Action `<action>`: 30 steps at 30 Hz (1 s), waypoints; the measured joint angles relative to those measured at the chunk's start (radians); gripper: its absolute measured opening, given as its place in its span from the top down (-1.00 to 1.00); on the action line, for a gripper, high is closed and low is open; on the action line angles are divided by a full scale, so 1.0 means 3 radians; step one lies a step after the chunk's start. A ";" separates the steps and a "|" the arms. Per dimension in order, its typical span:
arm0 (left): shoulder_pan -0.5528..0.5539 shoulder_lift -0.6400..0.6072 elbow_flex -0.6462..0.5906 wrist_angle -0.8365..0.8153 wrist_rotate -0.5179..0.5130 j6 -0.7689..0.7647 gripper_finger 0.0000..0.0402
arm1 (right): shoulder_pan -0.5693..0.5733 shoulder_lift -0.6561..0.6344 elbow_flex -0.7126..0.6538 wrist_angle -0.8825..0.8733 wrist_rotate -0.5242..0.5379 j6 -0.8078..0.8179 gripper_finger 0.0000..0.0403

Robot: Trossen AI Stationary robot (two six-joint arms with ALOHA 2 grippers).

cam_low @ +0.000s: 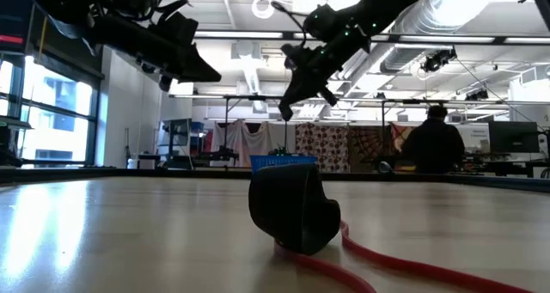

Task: Sort rubber bands into baskets
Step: Put the black rubber band into the blue basket

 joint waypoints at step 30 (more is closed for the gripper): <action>0.0000 0.0000 0.0000 -0.0152 -0.0093 0.0017 1.00 | -0.0134 0.1700 0.1917 -0.1499 0.0712 -0.2855 1.00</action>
